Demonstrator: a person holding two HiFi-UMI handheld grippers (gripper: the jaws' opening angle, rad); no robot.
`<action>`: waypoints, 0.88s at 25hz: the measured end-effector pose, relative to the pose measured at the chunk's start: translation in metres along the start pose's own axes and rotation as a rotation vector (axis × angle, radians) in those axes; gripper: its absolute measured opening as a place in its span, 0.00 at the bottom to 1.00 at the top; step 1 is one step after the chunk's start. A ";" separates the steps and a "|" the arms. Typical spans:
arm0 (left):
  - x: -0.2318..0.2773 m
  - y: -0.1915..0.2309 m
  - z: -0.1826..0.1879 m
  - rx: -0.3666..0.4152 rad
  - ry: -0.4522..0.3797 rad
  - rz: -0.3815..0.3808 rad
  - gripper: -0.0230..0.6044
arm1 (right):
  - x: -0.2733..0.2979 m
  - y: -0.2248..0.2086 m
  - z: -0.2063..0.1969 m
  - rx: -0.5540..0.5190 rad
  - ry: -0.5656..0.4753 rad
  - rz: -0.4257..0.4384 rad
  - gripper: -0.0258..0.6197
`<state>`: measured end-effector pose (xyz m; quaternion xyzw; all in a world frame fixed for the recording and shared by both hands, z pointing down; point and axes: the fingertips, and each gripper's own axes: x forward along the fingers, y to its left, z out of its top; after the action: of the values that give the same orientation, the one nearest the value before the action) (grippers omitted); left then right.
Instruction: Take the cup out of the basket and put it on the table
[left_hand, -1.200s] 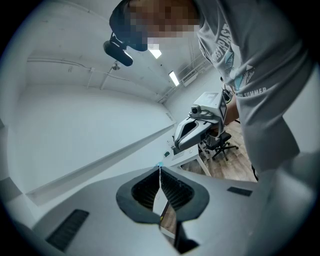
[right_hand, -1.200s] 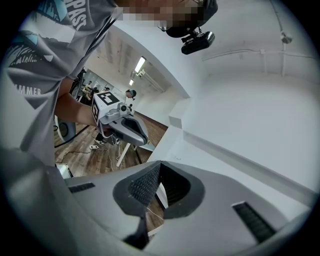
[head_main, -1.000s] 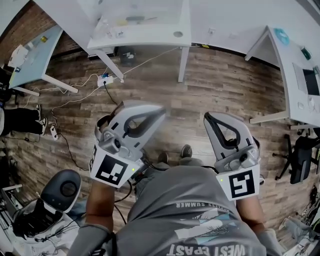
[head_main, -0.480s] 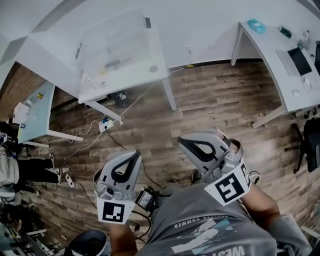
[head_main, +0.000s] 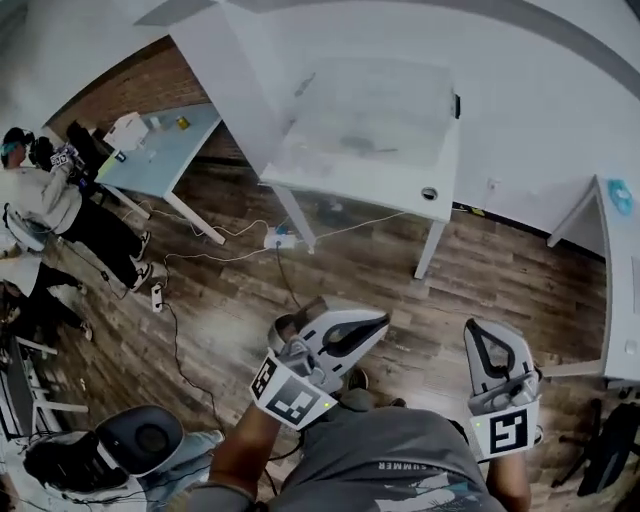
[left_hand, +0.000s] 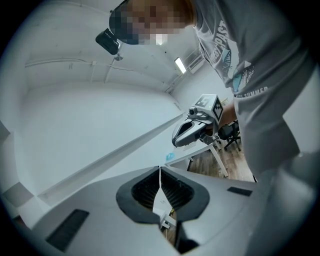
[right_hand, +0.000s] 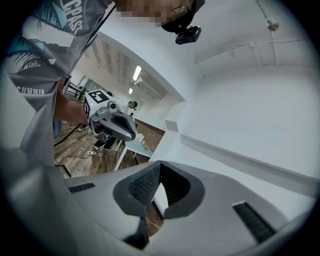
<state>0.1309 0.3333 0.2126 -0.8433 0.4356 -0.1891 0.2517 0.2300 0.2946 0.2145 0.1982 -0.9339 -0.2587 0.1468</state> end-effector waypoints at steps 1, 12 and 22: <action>-0.002 0.006 -0.002 0.002 -0.006 -0.001 0.06 | 0.005 0.001 0.003 0.005 -0.004 -0.005 0.06; -0.027 0.069 -0.033 0.005 -0.091 -0.026 0.06 | 0.064 -0.007 0.038 -0.038 0.033 -0.085 0.06; 0.001 0.098 -0.069 -0.034 -0.111 -0.073 0.06 | 0.107 -0.020 0.021 -0.003 0.072 -0.076 0.06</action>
<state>0.0314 0.2664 0.2096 -0.8719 0.3932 -0.1435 0.2539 0.1343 0.2399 0.2049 0.2427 -0.9194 -0.2581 0.1707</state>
